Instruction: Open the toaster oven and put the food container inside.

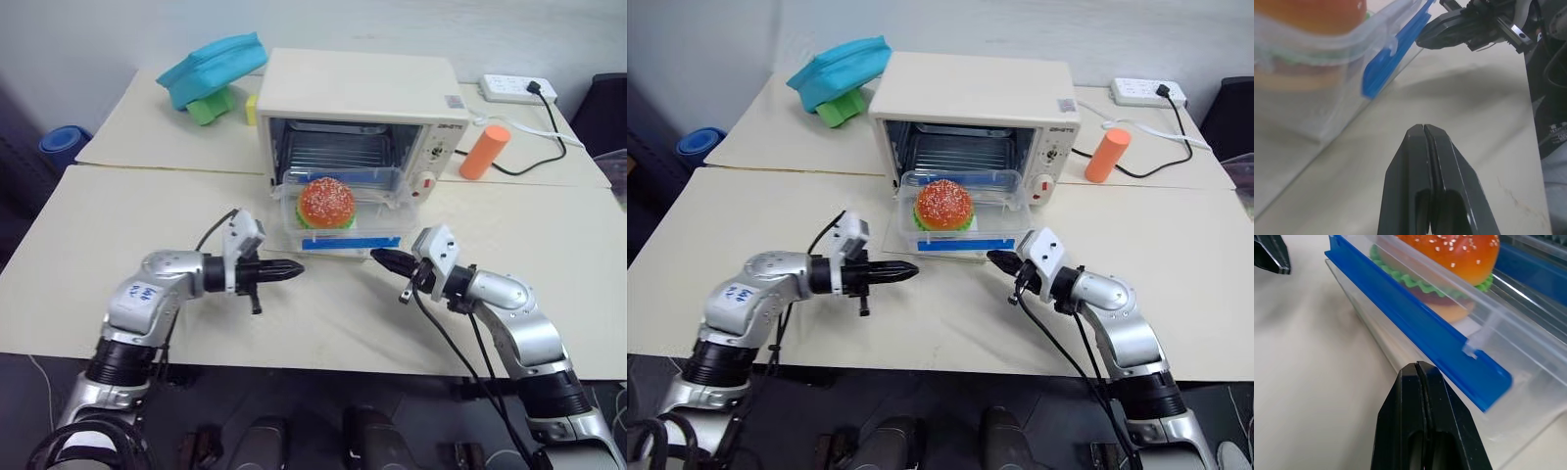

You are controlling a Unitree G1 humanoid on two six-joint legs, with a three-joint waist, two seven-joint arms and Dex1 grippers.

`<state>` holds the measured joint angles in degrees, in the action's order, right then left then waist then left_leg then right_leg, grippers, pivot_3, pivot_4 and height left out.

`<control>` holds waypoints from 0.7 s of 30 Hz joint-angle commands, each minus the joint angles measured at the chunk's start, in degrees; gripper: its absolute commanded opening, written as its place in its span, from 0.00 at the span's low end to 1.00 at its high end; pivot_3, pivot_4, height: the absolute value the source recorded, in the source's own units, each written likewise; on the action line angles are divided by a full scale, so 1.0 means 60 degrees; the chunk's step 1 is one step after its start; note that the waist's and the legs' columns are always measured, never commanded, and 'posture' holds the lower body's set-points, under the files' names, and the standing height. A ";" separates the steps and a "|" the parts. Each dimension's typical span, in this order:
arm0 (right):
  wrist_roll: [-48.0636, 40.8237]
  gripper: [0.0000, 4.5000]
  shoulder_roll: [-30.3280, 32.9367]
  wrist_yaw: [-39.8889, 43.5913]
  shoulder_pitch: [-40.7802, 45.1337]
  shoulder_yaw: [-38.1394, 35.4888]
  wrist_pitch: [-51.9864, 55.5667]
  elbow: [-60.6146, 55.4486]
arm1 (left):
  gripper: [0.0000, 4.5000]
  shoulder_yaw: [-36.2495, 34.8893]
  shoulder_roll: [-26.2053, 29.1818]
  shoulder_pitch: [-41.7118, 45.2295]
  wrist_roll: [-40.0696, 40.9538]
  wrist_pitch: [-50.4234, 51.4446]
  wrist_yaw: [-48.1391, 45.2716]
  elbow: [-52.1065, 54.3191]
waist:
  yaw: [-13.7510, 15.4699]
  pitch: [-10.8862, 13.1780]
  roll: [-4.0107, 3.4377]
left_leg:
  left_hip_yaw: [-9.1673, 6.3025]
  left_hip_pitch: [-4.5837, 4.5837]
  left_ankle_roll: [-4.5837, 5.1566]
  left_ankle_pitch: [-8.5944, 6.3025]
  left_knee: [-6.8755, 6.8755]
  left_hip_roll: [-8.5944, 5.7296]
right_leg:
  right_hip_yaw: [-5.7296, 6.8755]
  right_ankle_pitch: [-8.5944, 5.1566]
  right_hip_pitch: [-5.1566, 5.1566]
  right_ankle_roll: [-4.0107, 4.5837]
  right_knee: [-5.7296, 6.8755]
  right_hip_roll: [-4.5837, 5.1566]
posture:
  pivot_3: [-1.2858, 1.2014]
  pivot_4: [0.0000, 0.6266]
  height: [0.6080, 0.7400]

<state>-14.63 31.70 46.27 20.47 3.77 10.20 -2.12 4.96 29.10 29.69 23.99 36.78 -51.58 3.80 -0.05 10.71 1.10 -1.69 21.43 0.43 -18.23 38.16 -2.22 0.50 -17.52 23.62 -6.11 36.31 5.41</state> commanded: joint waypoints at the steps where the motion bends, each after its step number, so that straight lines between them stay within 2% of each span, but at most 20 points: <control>1: 0.0071 0.00 0.0156 0.0055 0.0311 -0.0310 -0.0230 0.0162 | 0.00 -0.0207 -0.0252 0.0251 -0.0307 -0.0457 0.0605 -0.0217 | -0.0030 0.0000 0.0000 | 0.0005 0.0001 -0.0001 0.0000 -0.0001 0.0001 | 0.0000 0.0000 0.0006 0.0000 0.0004 -0.0002 | 0.52 0.24 1.00; 7: 0.0459 0.00 -0.0065 -0.0026 0.1267 -0.0226 -0.0915 0.1439 | 0.00 -0.0863 -0.1298 0.0842 -0.0516 -0.1402 0.1957 -0.1536 | 0.0003 0.0000 0.0001 | 0.0015 -0.0002 -0.0001 0.0002 0.0014 -0.0005 | 0.0013 0.0000 0.0008 0.0000 0.0016 0.0001 | 0.52 0.24 1.00; 13: 0.0958 0.00 -0.0406 -0.0097 0.2373 -0.0104 -0.1904 0.3141 | 0.00 -0.1082 -0.1944 0.1484 -0.0886 -0.2388 0.2638 -0.2882 | -0.0002 0.0000 0.0000 | 0.0016 -0.0002 -0.0002 0.0003 0.0014 -0.0006 | 0.0065 0.0001 0.0008 -0.0003 0.0019 0.0002 | 0.52 0.24 1.00; 21: 0.1405 0.00 -0.1145 -0.0856 0.3976 -0.0241 -0.3029 0.5651 | 0.00 -0.1471 -0.2624 0.2564 -0.1088 -0.3637 0.3205 -0.4900 | -0.0029 0.0000 0.0000 | 0.0018 0.0002 -0.0009 0.0007 0.0017 -0.0006 | 0.0076 0.0002 0.0009 -0.0004 0.0021 0.0003 | 0.52 0.24 1.00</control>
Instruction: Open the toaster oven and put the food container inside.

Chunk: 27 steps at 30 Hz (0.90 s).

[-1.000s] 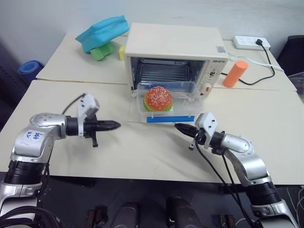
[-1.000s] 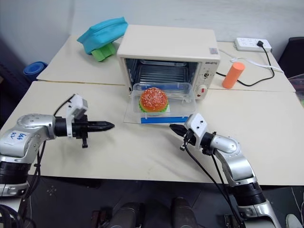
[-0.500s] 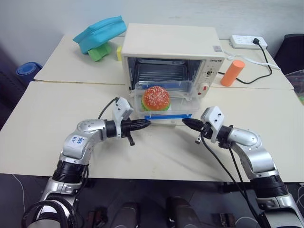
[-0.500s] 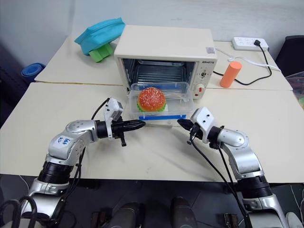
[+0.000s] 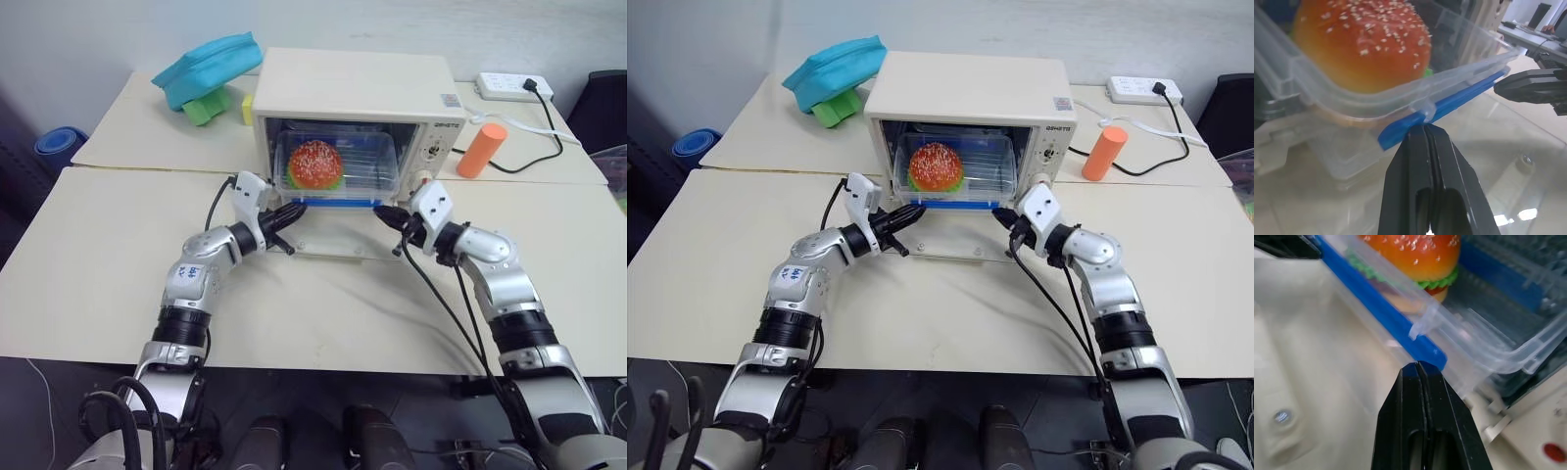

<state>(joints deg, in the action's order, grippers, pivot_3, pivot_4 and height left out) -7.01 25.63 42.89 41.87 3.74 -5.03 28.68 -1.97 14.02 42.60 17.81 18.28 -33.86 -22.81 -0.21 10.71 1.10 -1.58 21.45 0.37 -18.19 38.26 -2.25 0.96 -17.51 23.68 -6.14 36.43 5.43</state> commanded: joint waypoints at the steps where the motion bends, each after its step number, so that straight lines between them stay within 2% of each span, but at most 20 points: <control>1: 0.0118 0.00 -0.0239 -0.0367 0.0581 -0.0274 -0.0571 0.0795 | 0.00 -0.0344 -0.0151 0.0557 -0.0121 -0.0728 0.0325 -0.0751 | -0.0007 0.0000 0.0000 | 0.0000 0.0000 -0.0002 0.0001 -0.0001 0.0000 | 0.0000 0.0000 0.0000 0.0000 0.0001 0.0000 | 0.52 0.24 1.00; 6: 0.0328 0.00 -0.0770 -0.1034 0.1659 -0.0394 -0.1273 0.2579 | 0.00 -0.0480 -0.0463 0.1637 -0.0537 -0.2000 0.0920 -0.2705 | -0.0015 0.0000 0.0000 | 0.0000 0.0001 -0.0003 0.0002 -0.0001 0.0000 | 0.0005 0.0000 0.0002 0.0000 0.0010 0.0000 | 0.52 0.24 1.00; 10: 0.0343 0.00 -0.0876 -0.0950 0.1906 -0.0391 -0.1539 0.3175 | 0.00 -0.0525 -0.0474 0.1935 -0.0705 -0.2540 0.0965 -0.3446 | -0.0034 0.0000 0.0000 | -0.0001 0.0002 -0.0004 0.0002 -0.0008 0.0001 | 0.0007 0.0001 0.0002 -0.0001 0.0015 0.0001 | 0.52 0.24 1.00; 12: 0.0174 0.00 -0.0854 -0.0439 0.1740 -0.0334 -0.1208 0.2974 | 0.00 -0.0456 -0.0361 0.1784 -0.0715 -0.2574 0.0717 -0.3240 | -0.0058 0.0000 0.0000 | -0.0001 0.0002 -0.0004 0.0002 -0.0017 0.0002 | 0.0010 0.0001 0.0002 -0.0001 0.0014 0.0001 | 0.52 0.24 1.00; 16: -0.0400 0.00 -0.0383 0.0725 0.0785 -0.0395 0.0002 0.0959 | 0.00 -0.0259 0.0778 0.0532 0.0036 -0.1046 -0.1333 -0.0688 | -0.0231 0.0000 -0.0002 | -0.0004 0.0011 -0.0003 0.0000 -0.0030 0.0004 | 0.0010 0.0001 0.0008 -0.0001 0.0010 0.0002 | 0.52 0.24 1.00; 18: -0.0589 0.00 -0.0165 0.0874 0.0348 -0.0508 0.0430 0.0022 | 0.00 -0.0394 0.1210 0.0080 0.0169 -0.0749 -0.1566 0.0110 | -0.0258 0.0003 -0.0006 | -0.0006 0.0018 -0.0004 -0.0002 -0.0034 0.0004 | 0.0007 0.0001 0.0017 -0.0001 0.0008 0.0003 | 0.52 0.24 1.00; 22: -0.1419 0.00 0.1005 0.1707 -0.1236 -0.1130 0.1209 -0.2363 | 0.20 -0.0723 0.3293 -0.1517 0.0500 -0.0593 -0.3438 0.2033 | -0.0252 0.0005 -0.0009 | -0.0007 0.0019 -0.0009 -0.0002 -0.0024 0.0015 | -0.0003 0.0001 0.0018 -0.0001 0.0010 -0.0001 | 0.52 0.24 1.00; 24: -0.1448 0.00 0.1655 0.1985 -0.1838 -0.1376 0.1334 -0.2541 | 0.33 -0.1108 0.4086 -0.2183 0.1169 -0.0699 -0.4774 0.2515 | -0.0219 0.0006 -0.0011 | -0.0016 0.0016 -0.0015 -0.0003 -0.0025 0.0019 | -0.0013 -0.0001 0.0011 0.0001 0.0006 -0.0001 | 0.52 0.24 1.00; 27: -0.1195 0.00 0.2352 0.2541 -0.2443 -0.1426 0.0708 -0.1779 | 0.53 -0.1734 0.5243 -0.3029 0.2303 -0.0894 -0.7445 0.2478 | -0.0203 0.0007 -0.0012 | -0.0021 0.0001 -0.0009 -0.0005 -0.0027 0.0018 | -0.0052 -0.0004 -0.0020 0.0008 -0.0062 0.0007 | 0.52 0.24 1.00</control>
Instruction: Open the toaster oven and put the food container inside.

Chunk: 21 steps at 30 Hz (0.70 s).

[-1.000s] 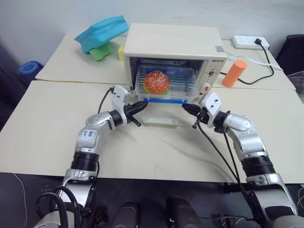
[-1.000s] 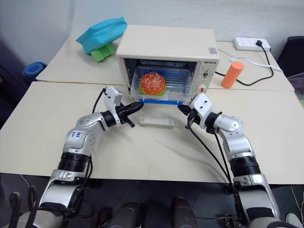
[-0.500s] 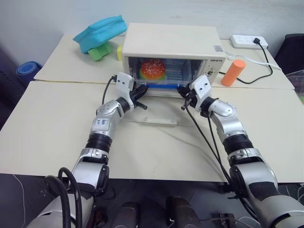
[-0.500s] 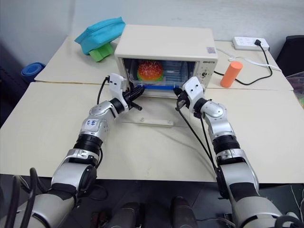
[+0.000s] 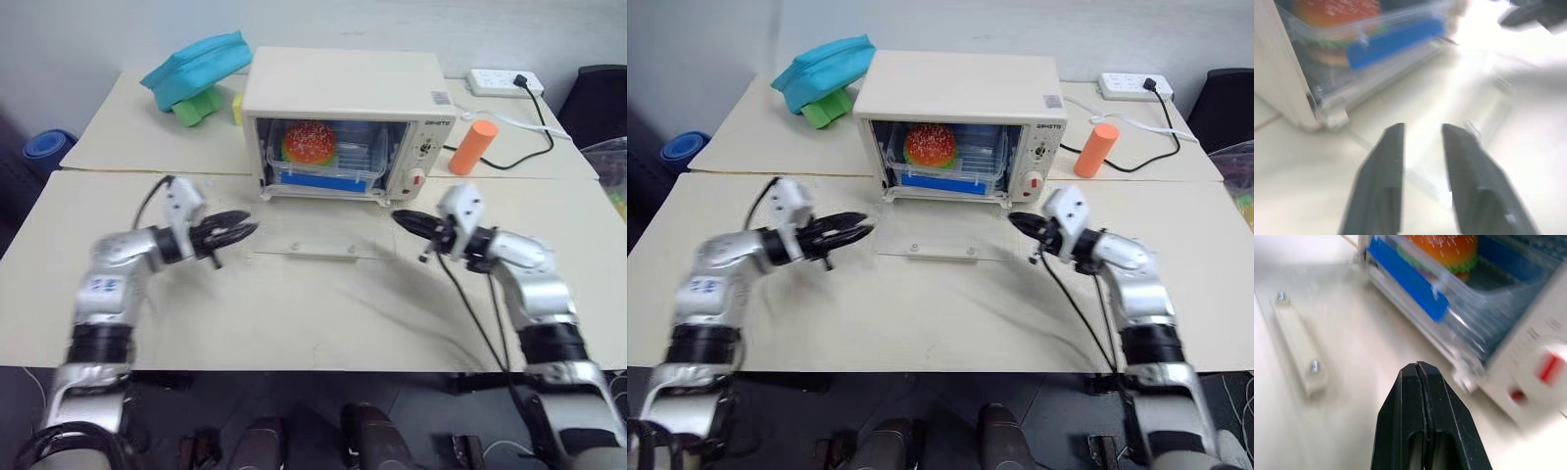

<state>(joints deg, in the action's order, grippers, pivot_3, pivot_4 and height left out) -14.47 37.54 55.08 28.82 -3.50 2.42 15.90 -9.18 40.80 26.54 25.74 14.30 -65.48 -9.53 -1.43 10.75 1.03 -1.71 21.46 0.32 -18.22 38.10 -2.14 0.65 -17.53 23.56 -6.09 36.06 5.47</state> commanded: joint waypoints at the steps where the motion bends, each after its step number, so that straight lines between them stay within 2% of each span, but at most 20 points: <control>1: 0.0128 0.00 0.0406 0.0680 -0.0337 -0.0158 -0.0868 0.0800 | 0.60 -0.0590 0.1047 -0.0464 0.1014 -0.0356 -0.2620 0.0073 | -0.0004 0.0000 0.0000 | -0.0007 -0.0001 0.0002 0.0000 0.0002 0.0000 | 0.0003 0.0000 -0.0007 0.0001 -0.0006 0.0002 | 0.52 0.24 1.00; 4: 0.0238 0.00 0.0127 0.1150 -0.0264 0.0043 -0.1959 0.1914 | 0.80 -0.0650 0.1295 -0.0388 0.0926 -0.0669 -0.3025 -0.0441 | -0.0001 0.0005 -0.0010 | -0.0010 -0.0011 0.0005 -0.0001 -0.0005 0.0000 | 0.0003 0.0000 -0.0020 0.0002 -0.0013 0.0005 | 0.52 0.24 1.00; 7: 0.0019 0.00 -0.0610 0.1456 0.0015 0.0083 -0.2760 0.2762 | 0.99 -0.0597 0.1038 -0.0210 0.0907 -0.0840 -0.3021 -0.0486 | -0.0024 0.0006 -0.0012 | -0.0006 -0.0020 0.0004 0.0000 -0.0012 0.0004 | 0.0001 0.0000 -0.0017 0.0002 -0.0003 -0.0001 | 0.52 0.24 1.00; 12: -0.0227 0.00 -0.1625 0.1923 0.0327 0.0024 -0.3382 0.3286 | 0.99 -0.0452 0.0481 -0.0191 0.1112 -0.0433 -0.2644 0.0284 | -0.0056 0.0007 -0.0013 | 0.0007 -0.0018 0.0003 0.0000 -0.0012 0.0006 | -0.0009 0.0000 0.0002 0.0001 0.0049 -0.0007 | 0.52 0.24 1.00; 21: -0.1410 0.00 -0.2138 0.1446 0.0465 -0.0521 -0.2482 0.1452 | 0.99 -0.1458 0.0142 -0.0564 0.2320 0.1357 -0.0947 0.0931 | -0.0039 0.0009 -0.0017 | 0.0003 -0.0012 0.0003 -0.0001 -0.0005 0.0007 | -0.0012 0.0000 0.0010 0.0002 0.0068 -0.0006 | 0.52 0.24 1.00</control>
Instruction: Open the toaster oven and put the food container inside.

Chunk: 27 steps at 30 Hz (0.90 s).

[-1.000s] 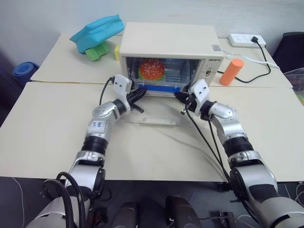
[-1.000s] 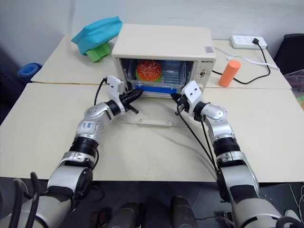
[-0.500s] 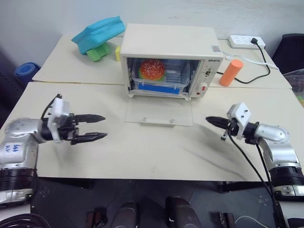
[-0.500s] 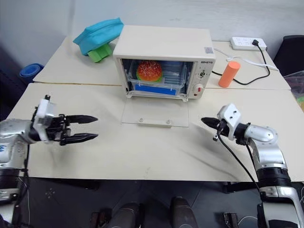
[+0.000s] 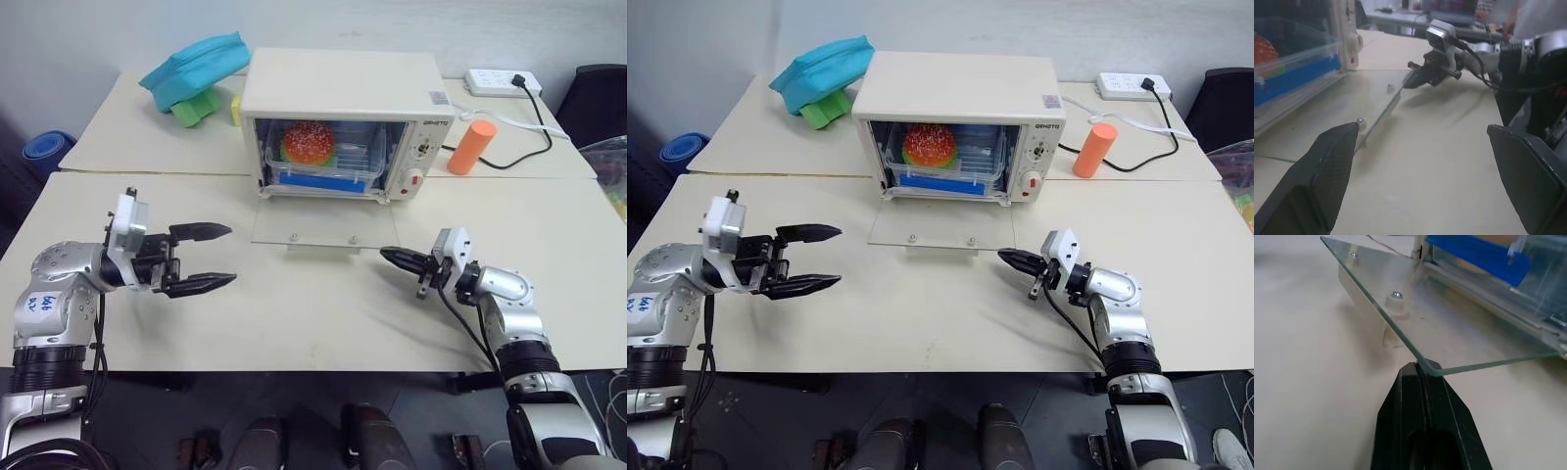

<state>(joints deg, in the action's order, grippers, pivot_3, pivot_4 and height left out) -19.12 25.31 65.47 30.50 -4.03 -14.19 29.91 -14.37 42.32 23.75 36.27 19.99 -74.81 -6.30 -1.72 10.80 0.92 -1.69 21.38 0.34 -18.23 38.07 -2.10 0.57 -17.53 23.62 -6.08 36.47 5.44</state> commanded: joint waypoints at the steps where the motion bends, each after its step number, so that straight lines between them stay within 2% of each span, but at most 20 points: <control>1: -0.0753 0.00 -0.0152 -0.0405 0.0284 -0.0515 0.0408 -0.1040 | 0.99 -0.0729 -0.0190 -0.0098 0.0690 0.0560 0.0846 0.0425 | 0.0016 0.0000 0.0000 | -0.0001 0.0000 0.0000 0.0000 0.0000 0.0000 | 0.0001 0.0000 0.0000 0.0000 -0.0001 0.0000 | 0.52 0.24 1.00; 6: -0.1206 0.00 -0.0739 -0.1499 0.1934 -0.1090 0.0588 -0.0515 | 0.99 -0.1258 -0.0730 0.0195 0.1097 0.0926 0.2067 0.0371 | 0.0003 0.0003 -0.0004 | 0.0002 -0.0001 -0.0003 0.0001 0.0007 -0.0003 | -0.0005 0.0000 0.0007 0.0000 -0.0003 0.0000 | 0.52 0.24 1.00; 9: -0.1384 0.00 -0.1017 -0.1978 0.2955 -0.1511 0.0493 0.0348 | 0.99 -0.1252 -0.0979 0.0356 0.0760 0.0558 0.2526 0.0111 | 0.0008 0.0003 -0.0005 | -0.0001 -0.0001 -0.0009 0.0004 0.0003 -0.0002 | 0.0000 -0.0001 0.0011 0.0002 -0.0001 0.0000 | 0.52 0.24 1.00; 14: -0.1813 0.00 -0.0764 -0.1398 0.3317 -0.1778 0.1068 0.0534 | 0.99 -0.0969 -0.1102 0.0350 -0.0115 -0.0430 0.2992 -0.0205 | 0.0030 0.0003 -0.0004 | -0.0010 0.0006 -0.0002 0.0000 -0.0006 -0.0011 | 0.0012 -0.0001 0.0006 0.0003 0.0001 0.0006 | 0.52 0.24 1.00; 17: -0.1875 0.12 -0.0125 -0.0567 0.2585 -0.1442 0.1882 -0.0649 | 1.00 -0.0837 -0.0808 -0.0151 -0.0565 -0.0906 0.2747 0.0020 | 0.0027 0.0003 -0.0005 | -0.0010 0.0016 0.0018 -0.0012 -0.0005 -0.0020 | 0.0013 -0.0001 0.0007 0.0002 -0.0007 0.0015 | 0.52 0.24 1.00; 22: -0.1644 0.48 0.1186 0.0707 0.0558 -0.0894 0.2394 -0.2888 | 1.00 -0.0698 -0.0037 -0.1701 -0.1500 -0.2364 0.1774 0.0082 | 0.0008 0.0007 -0.0012 | 0.0001 0.0023 0.0027 -0.0038 -0.0024 -0.0016 | 0.0015 -0.0001 0.0012 0.0002 -0.0047 0.0015 | 0.52 0.24 1.00; 27: -0.1303 0.86 0.1991 0.1795 -0.2133 -0.0807 0.1445 -0.3985 | 1.00 -0.1217 0.0233 -0.3336 -0.1859 -0.3173 0.1837 0.0325 | 0.0047 0.0007 -0.0012 | 0.0006 0.0016 0.0023 -0.0044 -0.0021 0.0003 | 0.0016 -0.0003 0.0000 0.0005 -0.0094 0.0004 | 0.52 0.24 1.00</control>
<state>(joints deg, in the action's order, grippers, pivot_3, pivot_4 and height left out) -27.25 35.88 73.48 21.32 -8.63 -2.42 8.97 -19.05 42.78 5.72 25.62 2.86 -64.39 -7.05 -1.44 10.85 0.85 -1.65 21.47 0.49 -18.50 37.95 -2.08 0.66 -17.55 23.58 -6.05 35.87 5.47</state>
